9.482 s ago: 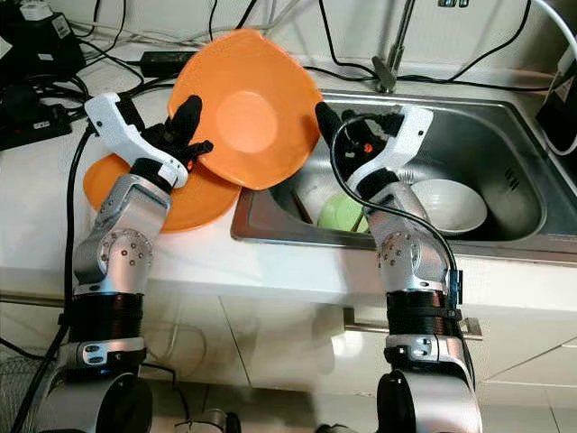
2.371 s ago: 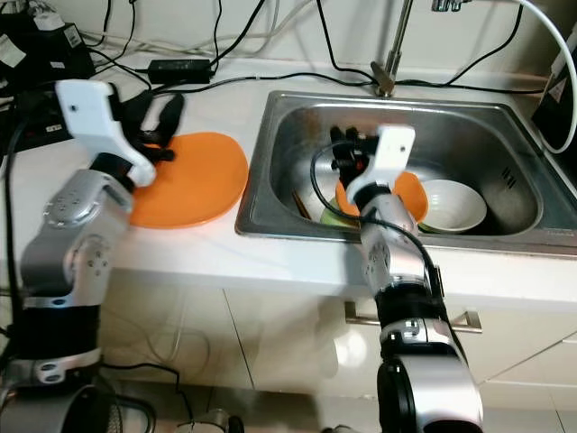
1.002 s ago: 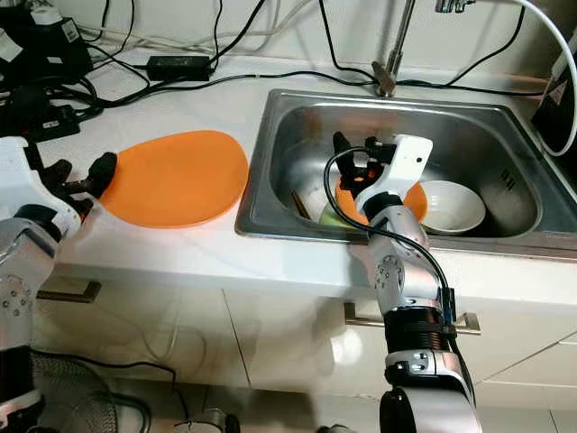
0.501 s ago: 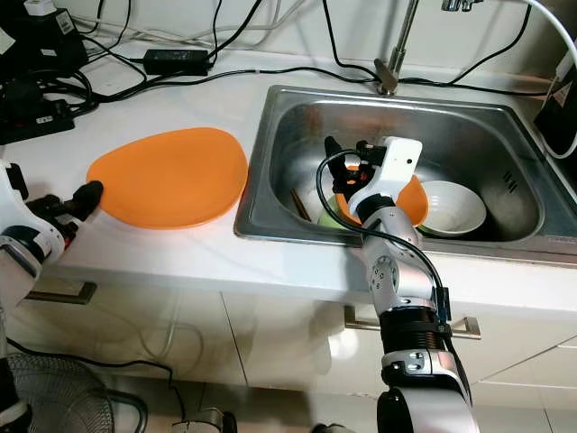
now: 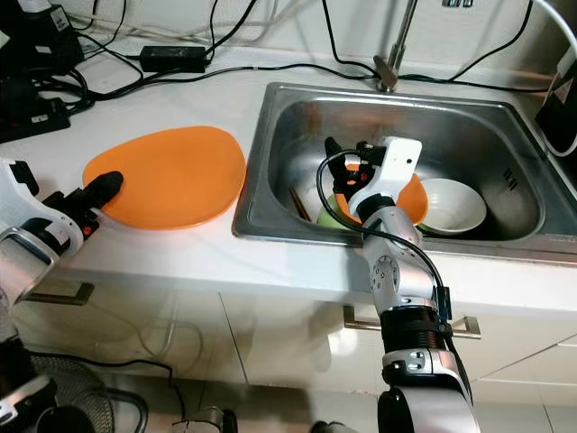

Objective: Kitchen organization

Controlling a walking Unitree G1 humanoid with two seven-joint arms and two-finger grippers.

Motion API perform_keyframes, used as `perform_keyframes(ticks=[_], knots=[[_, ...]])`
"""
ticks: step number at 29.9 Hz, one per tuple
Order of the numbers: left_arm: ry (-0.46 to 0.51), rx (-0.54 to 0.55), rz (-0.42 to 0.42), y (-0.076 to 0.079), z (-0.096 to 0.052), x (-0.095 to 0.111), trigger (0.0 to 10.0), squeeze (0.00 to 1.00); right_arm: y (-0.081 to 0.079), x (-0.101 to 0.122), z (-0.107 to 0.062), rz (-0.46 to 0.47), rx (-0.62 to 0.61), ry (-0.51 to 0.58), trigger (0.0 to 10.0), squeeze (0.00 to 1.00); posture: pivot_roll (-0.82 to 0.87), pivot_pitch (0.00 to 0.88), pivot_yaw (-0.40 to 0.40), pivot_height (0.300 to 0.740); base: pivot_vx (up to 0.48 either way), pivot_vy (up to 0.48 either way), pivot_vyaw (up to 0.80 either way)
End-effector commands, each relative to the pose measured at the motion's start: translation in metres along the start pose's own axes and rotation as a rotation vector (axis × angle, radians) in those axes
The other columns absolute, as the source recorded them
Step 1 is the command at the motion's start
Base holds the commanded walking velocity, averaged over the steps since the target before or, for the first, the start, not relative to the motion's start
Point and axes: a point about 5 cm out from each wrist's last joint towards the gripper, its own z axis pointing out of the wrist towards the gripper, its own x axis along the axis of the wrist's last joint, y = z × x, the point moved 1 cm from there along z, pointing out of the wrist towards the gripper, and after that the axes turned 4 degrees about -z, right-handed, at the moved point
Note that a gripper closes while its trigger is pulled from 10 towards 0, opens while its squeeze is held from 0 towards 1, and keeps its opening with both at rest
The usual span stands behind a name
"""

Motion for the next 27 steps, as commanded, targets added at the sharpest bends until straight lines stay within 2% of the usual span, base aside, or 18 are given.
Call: perform_keyframes(ticks=[1, 5, 7, 8, 11, 17, 27], knots=[[-0.035, 0.010, -0.018, -0.001, 0.002, -0.005, 10.0, 0.00, 0.002, 0.002, -0.001, 0.004, -0.009, 0.003, 10.0, 0.00, 0.14, 0.102, -0.009, 0.740, 0.000, 0.000, 0.00], [-0.052, -0.012, -0.058, 0.005, 0.007, -0.007, 10.0, 0.00, 0.002, 0.003, -0.002, 0.005, -0.011, 0.007, 10.0, 0.00, 0.14, 0.097, -0.002, 0.740, 0.000, 0.000, 0.00], [-0.067, -0.031, -0.089, 0.010, 0.010, -0.009, 10.0, 0.00, 0.002, 0.004, -0.002, 0.004, -0.011, 0.009, 10.0, 0.00, 0.13, 0.091, 0.002, 0.740, 0.000, 0.000, 0.00], [-0.085, -0.062, -0.130, 0.017, 0.014, -0.014, 10.0, 0.00, 0.003, 0.004, -0.002, 0.002, -0.011, 0.007, 10.0, 0.00, 0.12, 0.088, 0.004, 0.740, 0.000, 0.000, 0.00], [-0.098, -0.083, -0.156, 0.022, 0.017, -0.018, 10.0, 0.00, 0.002, 0.003, -0.003, -0.002, -0.006, 0.000, 10.0, 0.00, 0.12, 0.081, 0.006, 0.740, 0.000, 0.000, 0.00], [-0.173, -0.142, -0.197, 0.041, 0.022, -0.042, 10.0, 0.00, -0.002, 0.000, -0.003, -0.004, 0.017, -0.014, 10.0, 0.00, 0.12, 0.070, 0.006, 0.740, 0.000, 0.000, 0.00], [-0.199, -0.147, -0.212, 0.047, 0.022, -0.053, 10.0, 0.00, -0.006, -0.002, -0.002, -0.016, 0.043, -0.036, 10.0, 0.00, 0.11, 0.066, -0.001, 0.740, 0.000, 0.000, 0.00]])
